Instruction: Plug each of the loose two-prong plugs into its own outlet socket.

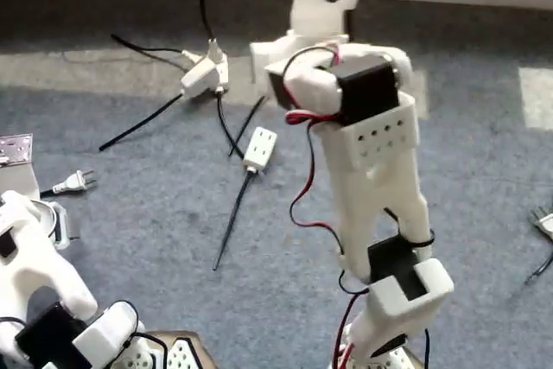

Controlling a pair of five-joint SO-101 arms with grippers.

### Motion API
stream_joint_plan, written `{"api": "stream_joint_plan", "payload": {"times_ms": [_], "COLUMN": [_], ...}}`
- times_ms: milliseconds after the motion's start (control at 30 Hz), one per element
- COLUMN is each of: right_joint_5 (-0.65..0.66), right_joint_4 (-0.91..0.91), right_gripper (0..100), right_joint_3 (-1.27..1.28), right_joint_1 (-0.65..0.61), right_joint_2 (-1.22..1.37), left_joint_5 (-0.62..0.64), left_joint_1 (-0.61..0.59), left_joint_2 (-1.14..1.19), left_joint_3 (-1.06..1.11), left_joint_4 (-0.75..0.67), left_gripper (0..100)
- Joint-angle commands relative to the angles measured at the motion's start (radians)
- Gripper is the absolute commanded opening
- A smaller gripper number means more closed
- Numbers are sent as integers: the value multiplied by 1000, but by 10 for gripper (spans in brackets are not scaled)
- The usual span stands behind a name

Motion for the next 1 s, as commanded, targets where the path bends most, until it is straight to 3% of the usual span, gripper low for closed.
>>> {"api": "stream_joint_plan", "payload": {"times_ms": [0, 200, 400, 567, 833, 967], "right_joint_5": [15, 35, 86, 150, 242, 256], "right_joint_4": [39, 41, 42, 41, 35, 35], "right_gripper": [279, 279, 279, 279, 279, 279], "right_joint_3": [71, 199, 297, 487, 734, 805], "right_joint_1": [189, 460, 598, 636, 700, 740], "right_joint_2": [-42, -53, -143, -378, -667, -704], "left_joint_5": [-8, -6, -25, -341, -411, -644], "left_joint_1": [-7, -2, 33, 151, 255, 255], "left_joint_2": [-38, -36, -31, -31, 41, 209], "left_joint_3": [-5, -90, -285, -332, -302, -303], "left_joint_4": [-9, -9, -15, -15, -255, -350], "left_gripper": [231, 232, 235, 235, 235, 232]}}
